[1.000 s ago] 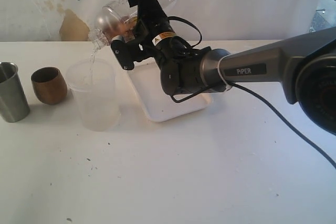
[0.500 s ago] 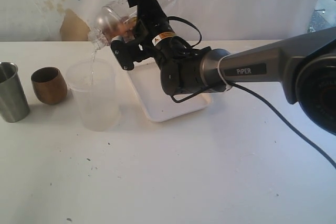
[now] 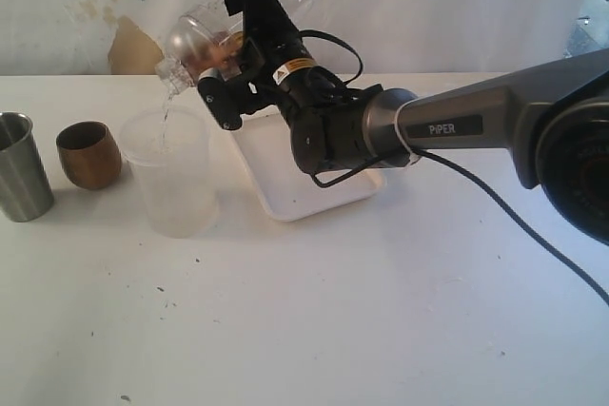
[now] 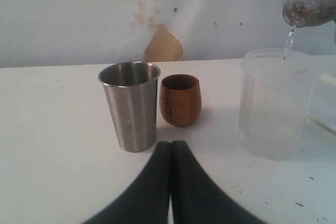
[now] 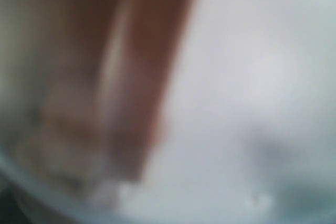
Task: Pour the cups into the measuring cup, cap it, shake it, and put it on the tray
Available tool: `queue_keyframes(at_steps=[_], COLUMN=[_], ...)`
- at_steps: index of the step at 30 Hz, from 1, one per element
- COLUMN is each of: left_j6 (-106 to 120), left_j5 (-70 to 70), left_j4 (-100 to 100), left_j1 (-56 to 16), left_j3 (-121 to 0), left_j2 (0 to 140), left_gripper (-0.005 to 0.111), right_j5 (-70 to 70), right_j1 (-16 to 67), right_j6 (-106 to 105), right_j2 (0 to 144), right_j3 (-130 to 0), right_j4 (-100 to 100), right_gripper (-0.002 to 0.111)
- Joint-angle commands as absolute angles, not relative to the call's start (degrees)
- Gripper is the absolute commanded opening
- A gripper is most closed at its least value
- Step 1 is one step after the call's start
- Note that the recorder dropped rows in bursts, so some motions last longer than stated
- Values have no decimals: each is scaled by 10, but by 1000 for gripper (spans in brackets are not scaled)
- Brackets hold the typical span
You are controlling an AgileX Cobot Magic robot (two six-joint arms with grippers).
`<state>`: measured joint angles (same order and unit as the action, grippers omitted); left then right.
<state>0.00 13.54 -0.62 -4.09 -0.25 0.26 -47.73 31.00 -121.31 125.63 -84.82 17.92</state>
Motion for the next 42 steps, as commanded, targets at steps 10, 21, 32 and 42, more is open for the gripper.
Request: queue_keyframes(at_steps=[10, 21, 32, 42], left_j6=[0, 0, 0, 0], left_j5=[134, 134, 134, 134], left_j4=[-7, -7, -7, -7], left_j1=[-41, -41, -41, -41], left_j3=[0, 0, 0, 0], left_j2=[0, 0, 0, 0], left_gripper=[0, 0, 0, 0], right_j5=[-502, -459, -393, -401], right_j1=[307, 301, 285, 286], right_j6=[-1222, -1222, -1222, -1222], right_j2=[1247, 1247, 1247, 1247], right_j3=[-855, -855, -884, -888], right_j4=[145, 163, 174, 134], right_gripper=[0, 0, 0, 0])
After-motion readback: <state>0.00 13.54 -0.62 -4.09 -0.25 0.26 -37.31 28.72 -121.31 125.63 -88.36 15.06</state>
